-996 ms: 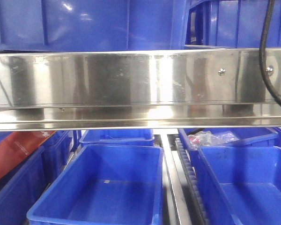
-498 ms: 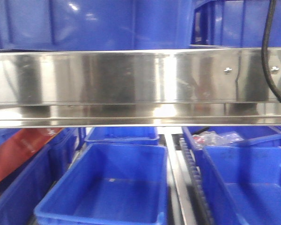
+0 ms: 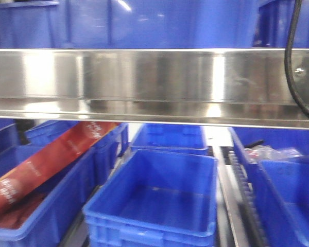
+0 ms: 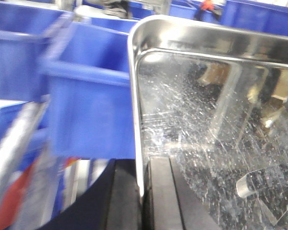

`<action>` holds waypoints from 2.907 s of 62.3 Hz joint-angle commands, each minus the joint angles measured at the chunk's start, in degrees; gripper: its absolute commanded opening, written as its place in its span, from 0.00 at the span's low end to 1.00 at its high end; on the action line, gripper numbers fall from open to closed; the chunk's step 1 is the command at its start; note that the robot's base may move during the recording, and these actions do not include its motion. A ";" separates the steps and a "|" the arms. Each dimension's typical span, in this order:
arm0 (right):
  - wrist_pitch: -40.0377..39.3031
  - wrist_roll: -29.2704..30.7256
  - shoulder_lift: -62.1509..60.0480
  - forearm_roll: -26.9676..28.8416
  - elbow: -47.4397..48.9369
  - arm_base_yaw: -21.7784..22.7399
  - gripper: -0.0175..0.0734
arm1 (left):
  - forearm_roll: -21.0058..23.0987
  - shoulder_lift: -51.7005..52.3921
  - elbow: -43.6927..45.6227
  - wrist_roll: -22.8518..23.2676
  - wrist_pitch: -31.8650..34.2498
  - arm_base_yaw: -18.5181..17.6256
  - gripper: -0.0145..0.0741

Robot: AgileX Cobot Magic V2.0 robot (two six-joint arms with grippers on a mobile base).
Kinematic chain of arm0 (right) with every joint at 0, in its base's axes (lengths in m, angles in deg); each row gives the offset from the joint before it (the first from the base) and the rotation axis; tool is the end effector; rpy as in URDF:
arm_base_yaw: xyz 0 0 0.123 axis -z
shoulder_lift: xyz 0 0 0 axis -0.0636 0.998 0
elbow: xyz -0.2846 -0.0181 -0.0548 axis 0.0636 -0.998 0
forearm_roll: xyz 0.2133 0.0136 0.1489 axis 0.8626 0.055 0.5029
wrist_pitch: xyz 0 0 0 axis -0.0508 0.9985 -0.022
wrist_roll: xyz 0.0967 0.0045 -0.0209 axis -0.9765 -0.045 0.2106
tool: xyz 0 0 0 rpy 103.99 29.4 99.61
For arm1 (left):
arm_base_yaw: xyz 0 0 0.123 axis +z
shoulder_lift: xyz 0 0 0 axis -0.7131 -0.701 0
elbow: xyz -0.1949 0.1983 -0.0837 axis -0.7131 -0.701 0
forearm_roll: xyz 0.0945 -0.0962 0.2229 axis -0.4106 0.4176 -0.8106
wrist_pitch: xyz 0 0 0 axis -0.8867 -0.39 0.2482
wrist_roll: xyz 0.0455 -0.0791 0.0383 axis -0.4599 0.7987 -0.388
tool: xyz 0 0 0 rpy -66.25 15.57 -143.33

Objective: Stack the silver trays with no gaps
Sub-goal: 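Drive the base away from the shelf, turning toward the red table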

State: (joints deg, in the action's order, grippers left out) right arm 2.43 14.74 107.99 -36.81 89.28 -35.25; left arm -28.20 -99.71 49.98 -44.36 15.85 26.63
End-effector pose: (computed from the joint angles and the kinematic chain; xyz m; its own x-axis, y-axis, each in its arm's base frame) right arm 0.3119 0.1962 0.4439 -0.4082 0.0118 -0.9128 -0.1470 0.9860 0.0785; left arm 0.3015 -0.1013 0.4302 -0.2619 -0.0959 -0.9603 0.2663 0.9492 -0.1674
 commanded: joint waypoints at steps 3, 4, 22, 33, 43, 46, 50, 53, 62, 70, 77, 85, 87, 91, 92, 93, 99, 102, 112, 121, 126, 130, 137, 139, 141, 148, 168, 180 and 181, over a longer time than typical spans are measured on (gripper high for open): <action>-5.91 1.49 -0.42 0.70 0.02 -0.75 0.11 | 1.11 0.81 0.40 -0.44 3.79 -0.82 0.15; -5.91 1.49 -0.42 0.70 0.02 -0.75 0.11 | 1.11 0.81 0.40 -0.44 3.79 -0.82 0.15; -5.91 1.49 -0.42 0.70 0.02 -0.75 0.11 | 1.11 0.81 0.40 -0.44 3.79 -0.82 0.15; -5.91 1.49 -0.42 0.70 0.02 -0.75 0.11 | 1.11 0.81 0.40 -0.44 3.79 -0.82 0.15; -5.91 1.49 -0.42 0.70 0.02 -0.75 0.11 | 1.11 0.81 0.40 -0.44 3.79 -0.82 0.15; -5.91 1.49 -0.42 0.70 0.02 -0.75 0.11 | 1.11 0.81 0.40 -0.44 3.79 -0.82 0.15; -5.91 1.49 -0.42 0.70 0.02 -0.75 0.11 | 1.11 0.81 0.40 -0.44 3.79 -0.82 0.15; -5.91 1.49 -0.42 0.70 0.02 -0.75 0.11 | 1.11 0.81 0.40 -0.44 3.79 -0.82 0.15; -5.91 1.49 -0.42 0.70 0.02 -0.75 0.11 | 1.11 0.81 0.40 -0.44 3.79 -0.82 0.15; -5.91 1.49 -0.42 0.70 0.02 -0.75 0.11 | 1.11 0.81 0.40 -0.44 3.79 -0.82 0.15; -5.91 1.49 -0.42 0.70 0.02 -0.75 0.11 | 1.11 0.81 0.40 -0.44 3.79 -0.82 0.15; -5.91 1.49 -0.42 0.70 0.02 -0.75 0.11 | 1.11 0.81 0.40 -0.44 3.79 -0.82 0.15; -5.91 1.49 -0.42 0.70 0.02 -0.75 0.11 | 1.11 0.81 0.40 -0.44 3.79 -0.82 0.15; -5.91 1.49 -0.42 0.70 0.02 -0.75 0.11 | 1.11 0.81 0.40 -0.44 3.79 -0.82 0.15; -5.91 1.49 -0.42 0.70 0.02 -0.75 0.11 | 1.11 0.81 0.40 -0.44 3.79 -0.82 0.15; -5.91 1.49 -0.42 0.70 0.02 -0.75 0.11 | 1.11 0.81 0.40 -0.44 3.79 -0.82 0.15; -5.91 1.49 -0.42 0.70 0.02 -0.75 0.11 | 1.11 0.81 0.40 -0.44 3.79 -0.82 0.15; -5.91 1.49 -0.42 0.70 0.02 -0.75 0.11 | 1.11 0.81 0.40 -0.44 3.79 -0.82 0.15; -5.91 1.49 -0.42 0.70 0.02 -0.75 0.11 | 1.11 0.81 0.40 -0.44 3.79 -0.82 0.15; -5.91 1.49 -0.42 0.70 0.02 -0.75 0.11 | 1.11 0.81 0.40 -0.44 3.79 -0.82 0.15; -5.91 1.49 -0.42 0.70 0.02 -0.75 0.11 | 1.11 0.81 0.40 -0.44 3.79 -0.82 0.15; -5.91 1.49 -0.42 0.70 0.02 -0.75 0.11 | 1.11 0.81 0.40 -0.44 3.79 -0.82 0.15; -5.91 1.49 -0.42 0.70 0.02 -0.75 0.11 | 1.11 0.81 0.40 -0.44 3.79 -0.82 0.15; -5.91 1.49 -0.42 0.70 0.02 -0.75 0.11 | 1.11 0.81 0.40 -0.44 3.79 -0.82 0.15; -6.04 1.49 -0.42 0.70 0.02 -0.75 0.11 | 1.11 0.81 0.40 -0.44 3.79 -0.82 0.15; -6.28 1.49 -0.42 0.70 0.02 -0.75 0.11 | 1.11 0.81 0.40 -0.44 3.79 -0.82 0.15; -6.28 1.49 -0.42 0.70 0.02 -0.75 0.11 | 1.11 0.81 0.40 -0.44 3.79 -0.82 0.15; -6.28 1.49 -0.42 0.70 0.02 -0.75 0.11 | 1.11 0.81 0.40 -0.44 3.79 -0.82 0.15; -6.28 1.49 -0.42 0.70 0.02 -0.75 0.11 | 1.11 0.81 0.40 -0.44 3.79 -0.82 0.15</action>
State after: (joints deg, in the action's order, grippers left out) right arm 2.22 14.74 107.87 -36.81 89.28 -35.25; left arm -28.20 -99.69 49.98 -44.36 15.96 26.63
